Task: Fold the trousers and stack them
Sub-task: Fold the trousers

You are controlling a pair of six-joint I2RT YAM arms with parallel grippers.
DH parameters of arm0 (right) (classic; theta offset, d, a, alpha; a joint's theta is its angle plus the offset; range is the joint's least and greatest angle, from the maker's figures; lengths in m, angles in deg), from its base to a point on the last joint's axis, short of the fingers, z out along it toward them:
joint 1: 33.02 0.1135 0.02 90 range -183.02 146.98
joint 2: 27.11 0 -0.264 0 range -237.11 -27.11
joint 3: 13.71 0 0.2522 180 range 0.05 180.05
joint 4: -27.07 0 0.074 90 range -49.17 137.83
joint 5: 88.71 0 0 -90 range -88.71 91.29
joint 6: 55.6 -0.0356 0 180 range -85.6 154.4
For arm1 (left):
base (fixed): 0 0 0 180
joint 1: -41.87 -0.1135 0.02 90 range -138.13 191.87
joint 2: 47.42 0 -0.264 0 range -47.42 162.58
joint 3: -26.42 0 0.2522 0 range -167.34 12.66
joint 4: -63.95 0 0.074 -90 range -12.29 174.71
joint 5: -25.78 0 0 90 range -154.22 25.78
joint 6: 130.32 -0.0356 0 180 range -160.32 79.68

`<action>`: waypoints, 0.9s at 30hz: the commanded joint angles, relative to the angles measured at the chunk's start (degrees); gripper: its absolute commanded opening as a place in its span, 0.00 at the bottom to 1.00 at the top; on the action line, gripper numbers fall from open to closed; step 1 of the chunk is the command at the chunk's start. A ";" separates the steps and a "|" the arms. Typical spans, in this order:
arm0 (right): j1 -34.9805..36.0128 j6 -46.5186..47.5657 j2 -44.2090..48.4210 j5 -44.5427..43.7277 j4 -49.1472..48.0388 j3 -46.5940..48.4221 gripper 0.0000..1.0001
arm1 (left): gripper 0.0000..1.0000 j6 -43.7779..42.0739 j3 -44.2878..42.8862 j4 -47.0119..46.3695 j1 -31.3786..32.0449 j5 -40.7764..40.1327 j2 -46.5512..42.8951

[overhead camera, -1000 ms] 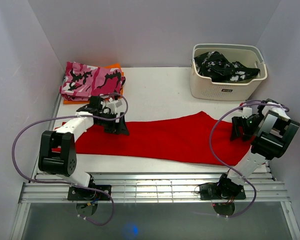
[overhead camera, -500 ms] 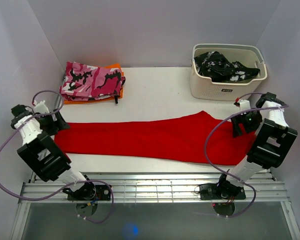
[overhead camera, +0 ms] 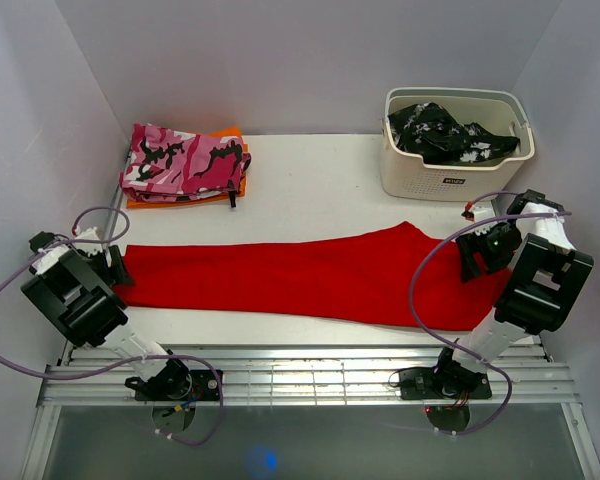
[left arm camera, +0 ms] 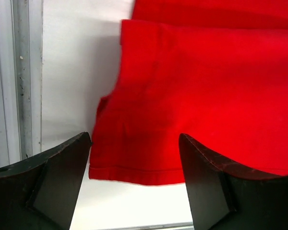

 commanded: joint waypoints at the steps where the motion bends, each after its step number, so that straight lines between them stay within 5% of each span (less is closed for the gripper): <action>1: -0.19 0.47 0.27 0.57 2.38 2.53 0.86 | 0.84 -2.08 2.12 -5.03 -1.14 -2.81 1.62; 8: -0.19 0.47 0.53 0.56 2.47 1.38 0.87 | 0.72 -4.19 2.66 -1.36 -1.66 6.30 3.20; 17: -0.19 0.29 0.53 1.44 2.29 0.94 0.86 | 0.00 0.38 -0.50 3.74 -2.01 12.31 4.88; 27: -0.19 1.08 1.50 4.07 3.61 0.59 0.85 | 0.00 1.70 -18.87 7.45 -5.36 3.53 -3.03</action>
